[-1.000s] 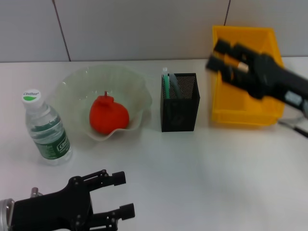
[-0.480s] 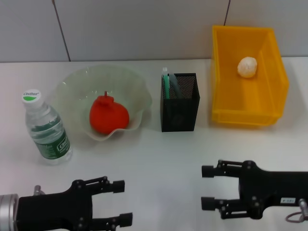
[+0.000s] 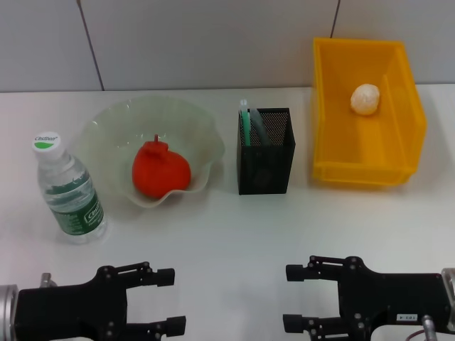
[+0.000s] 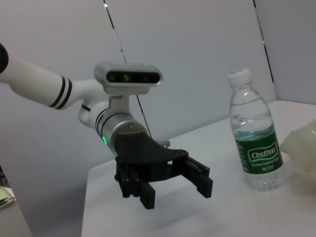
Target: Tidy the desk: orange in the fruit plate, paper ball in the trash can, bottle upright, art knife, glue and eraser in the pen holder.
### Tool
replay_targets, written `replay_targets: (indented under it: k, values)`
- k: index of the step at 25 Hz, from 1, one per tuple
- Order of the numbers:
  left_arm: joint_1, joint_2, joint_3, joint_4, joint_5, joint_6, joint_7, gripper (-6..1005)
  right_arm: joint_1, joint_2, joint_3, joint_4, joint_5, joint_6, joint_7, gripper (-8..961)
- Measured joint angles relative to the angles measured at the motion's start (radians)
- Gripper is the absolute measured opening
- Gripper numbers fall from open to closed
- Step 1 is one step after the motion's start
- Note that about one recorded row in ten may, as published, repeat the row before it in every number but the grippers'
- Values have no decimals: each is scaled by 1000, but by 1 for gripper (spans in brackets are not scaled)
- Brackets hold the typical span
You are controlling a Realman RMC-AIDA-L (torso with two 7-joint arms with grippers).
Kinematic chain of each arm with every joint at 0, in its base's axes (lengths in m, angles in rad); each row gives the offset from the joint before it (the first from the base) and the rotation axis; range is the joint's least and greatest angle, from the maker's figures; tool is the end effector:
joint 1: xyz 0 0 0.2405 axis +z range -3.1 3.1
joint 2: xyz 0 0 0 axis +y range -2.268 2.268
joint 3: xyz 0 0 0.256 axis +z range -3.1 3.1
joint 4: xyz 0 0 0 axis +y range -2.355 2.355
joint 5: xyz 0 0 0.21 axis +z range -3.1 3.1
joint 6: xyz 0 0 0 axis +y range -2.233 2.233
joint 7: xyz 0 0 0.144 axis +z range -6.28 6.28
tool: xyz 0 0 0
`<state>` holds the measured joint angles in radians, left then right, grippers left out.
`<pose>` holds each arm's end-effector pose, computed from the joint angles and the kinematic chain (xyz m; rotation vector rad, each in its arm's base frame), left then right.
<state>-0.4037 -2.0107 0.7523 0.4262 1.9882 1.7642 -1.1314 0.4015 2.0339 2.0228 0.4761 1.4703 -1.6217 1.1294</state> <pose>-0.2996 0.2478 -0.0138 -2.8972 -0.6173 -0.8634 0.2735 0.2623 -0.0412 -2.9224 0.4945 0.8579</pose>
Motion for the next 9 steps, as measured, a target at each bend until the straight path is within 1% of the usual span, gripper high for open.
replay_targets:
  k: [2,3,9]
  values:
    - [-12,4,1,1,0,5,-6,802,-3,3,1,1,2,1,-12,775]
    - [-15,10,0,1,1,12,-8,802,-2,4,1,1,3,1,-15,775]
    - [-17,16,-2,8,1,17,-9,802,1,5,13,1,4,1,-16,775]
